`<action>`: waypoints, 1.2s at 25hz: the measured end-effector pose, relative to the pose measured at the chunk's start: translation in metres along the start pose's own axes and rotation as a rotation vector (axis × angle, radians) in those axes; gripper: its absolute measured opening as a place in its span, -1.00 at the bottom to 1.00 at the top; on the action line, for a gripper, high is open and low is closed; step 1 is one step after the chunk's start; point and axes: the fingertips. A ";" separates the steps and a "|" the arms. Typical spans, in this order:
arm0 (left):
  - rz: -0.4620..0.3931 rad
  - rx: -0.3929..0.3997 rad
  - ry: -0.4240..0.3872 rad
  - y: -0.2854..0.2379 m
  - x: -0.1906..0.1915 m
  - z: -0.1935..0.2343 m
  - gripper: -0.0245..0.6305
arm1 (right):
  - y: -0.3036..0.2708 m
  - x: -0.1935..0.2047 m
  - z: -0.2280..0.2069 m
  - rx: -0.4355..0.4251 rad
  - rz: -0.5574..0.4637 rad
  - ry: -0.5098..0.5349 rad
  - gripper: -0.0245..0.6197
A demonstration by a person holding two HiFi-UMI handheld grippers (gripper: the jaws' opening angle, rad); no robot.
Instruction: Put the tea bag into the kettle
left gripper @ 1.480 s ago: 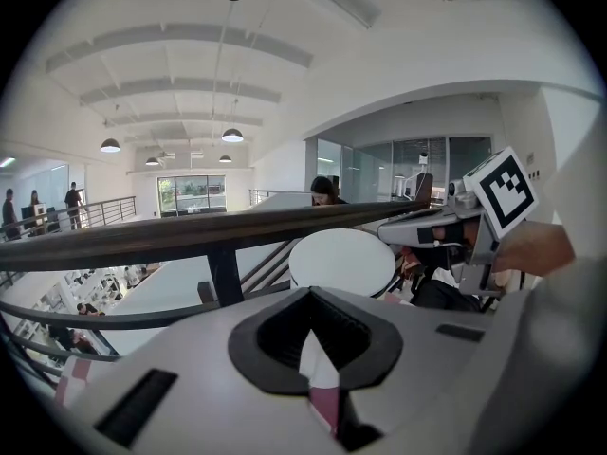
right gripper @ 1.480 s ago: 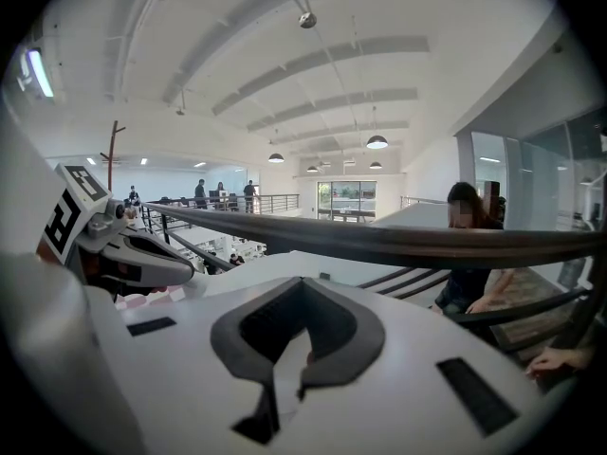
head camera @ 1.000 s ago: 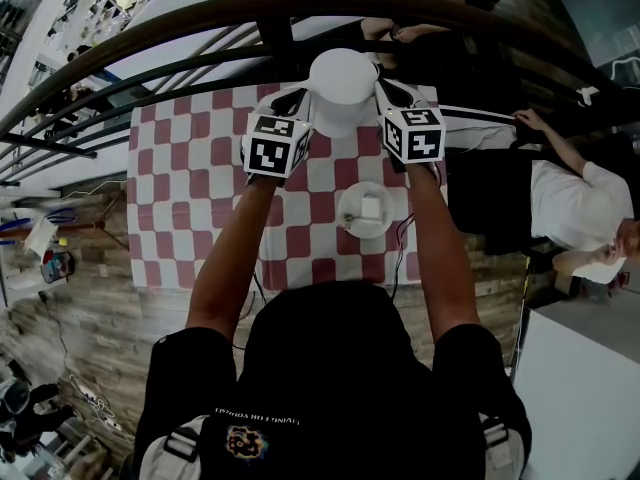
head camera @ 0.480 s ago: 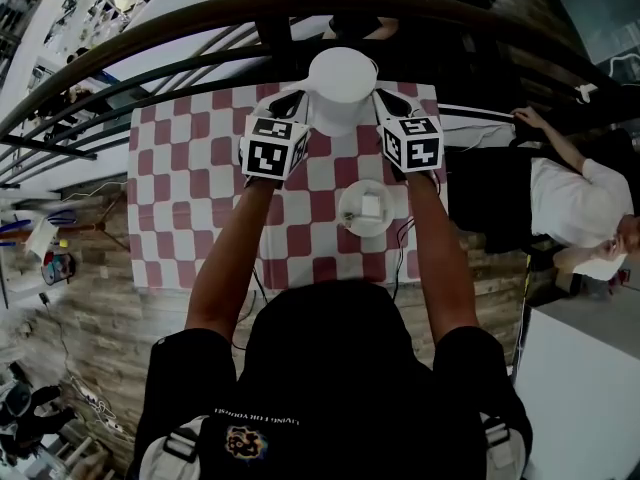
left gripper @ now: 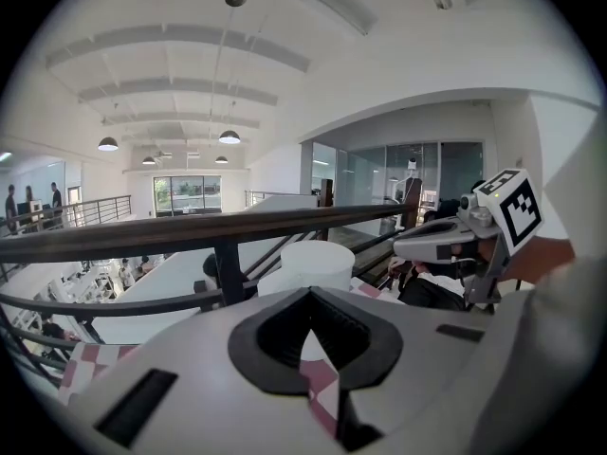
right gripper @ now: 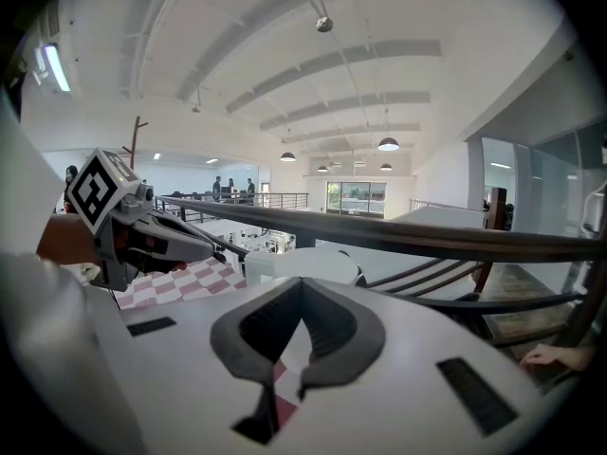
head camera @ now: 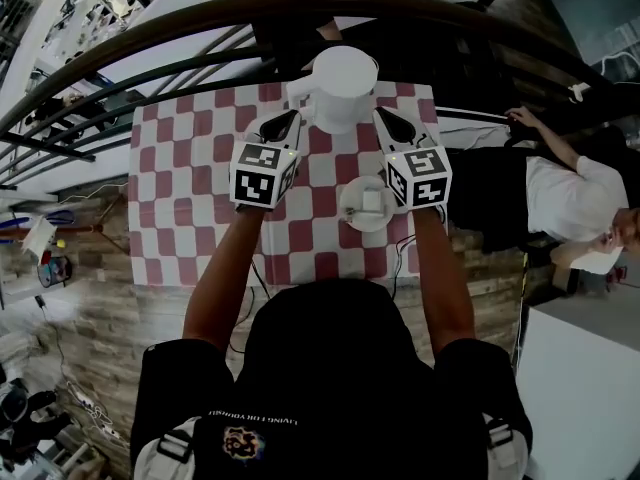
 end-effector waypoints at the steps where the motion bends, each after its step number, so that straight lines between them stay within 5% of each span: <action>1: -0.006 0.001 0.003 0.007 0.001 -0.002 -0.92 | 0.008 -0.002 0.004 0.000 -0.010 0.001 -0.88; 17: -0.086 0.027 -0.067 0.160 0.025 -0.080 -0.92 | 0.168 -0.017 0.091 -0.005 -0.135 -0.028 -0.88; 30: -0.134 0.065 0.001 0.245 0.053 -0.138 -0.92 | 0.252 -0.023 0.161 -0.025 -0.158 -0.056 -0.88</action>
Point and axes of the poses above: the fingertips, and each gripper's own axes: y backward along the fingers, z to its left, x out of its underside, and after that the axes turned 10 degrees about x, right-handed
